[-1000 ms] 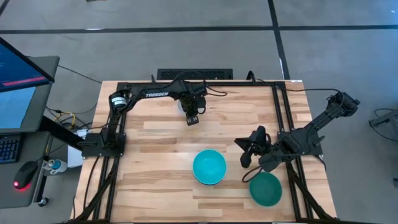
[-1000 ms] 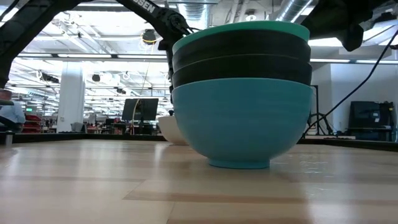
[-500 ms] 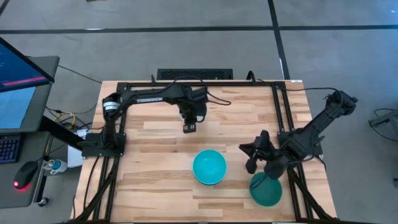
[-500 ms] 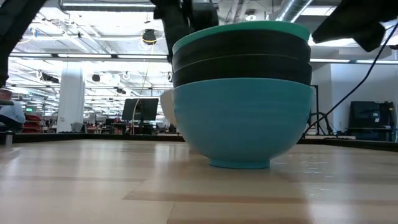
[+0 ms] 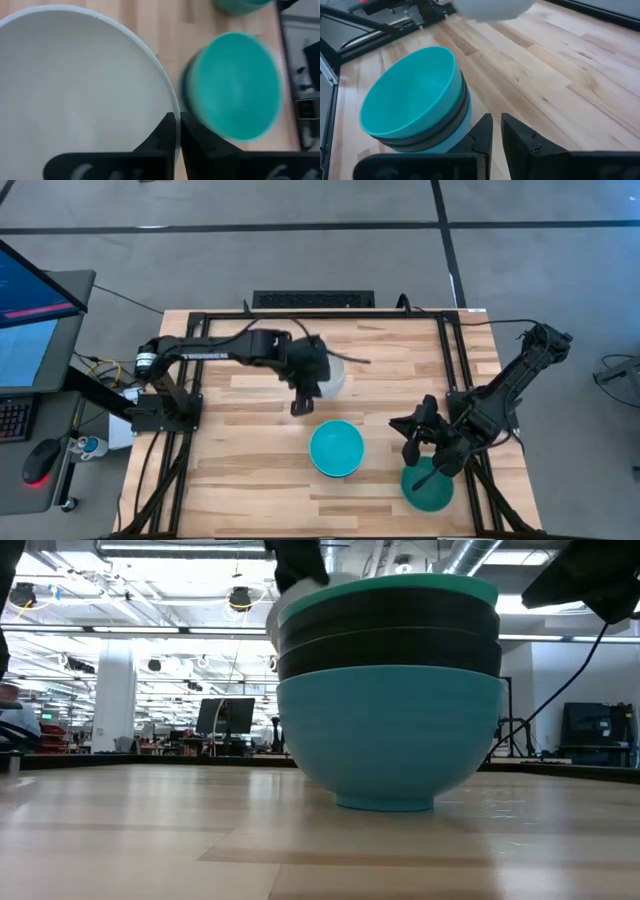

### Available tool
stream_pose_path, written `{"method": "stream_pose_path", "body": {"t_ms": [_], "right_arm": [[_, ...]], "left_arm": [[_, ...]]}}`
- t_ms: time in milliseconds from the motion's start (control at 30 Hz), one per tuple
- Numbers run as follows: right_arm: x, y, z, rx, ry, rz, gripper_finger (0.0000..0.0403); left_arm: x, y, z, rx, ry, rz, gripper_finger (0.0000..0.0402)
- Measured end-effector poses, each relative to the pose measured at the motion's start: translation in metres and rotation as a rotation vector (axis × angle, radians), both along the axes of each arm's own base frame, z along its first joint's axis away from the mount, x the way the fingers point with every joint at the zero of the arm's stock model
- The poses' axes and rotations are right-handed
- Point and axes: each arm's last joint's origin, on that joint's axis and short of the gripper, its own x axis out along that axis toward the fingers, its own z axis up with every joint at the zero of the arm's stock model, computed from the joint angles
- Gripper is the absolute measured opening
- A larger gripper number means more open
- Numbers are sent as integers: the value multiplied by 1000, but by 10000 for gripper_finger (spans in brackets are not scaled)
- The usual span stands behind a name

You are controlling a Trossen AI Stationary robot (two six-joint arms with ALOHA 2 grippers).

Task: Nest bowls inside each other
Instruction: Stack the white bowl on top of the light blue bowl

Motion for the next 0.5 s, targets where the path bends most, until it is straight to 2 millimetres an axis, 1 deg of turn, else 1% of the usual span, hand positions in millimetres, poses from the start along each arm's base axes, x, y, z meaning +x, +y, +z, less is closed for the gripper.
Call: {"method": "stream_pose_path", "body": {"t_ms": [233, 500], "right_arm": [[0, 0, 0, -2, 3, 5, 61], [0, 0, 0, -5, 8, 10, 61]], "left_arm": [[4, -51, 4, -28, -63, -60, 0], [3, -87, 7, -35, -97, -21, 0]]}}
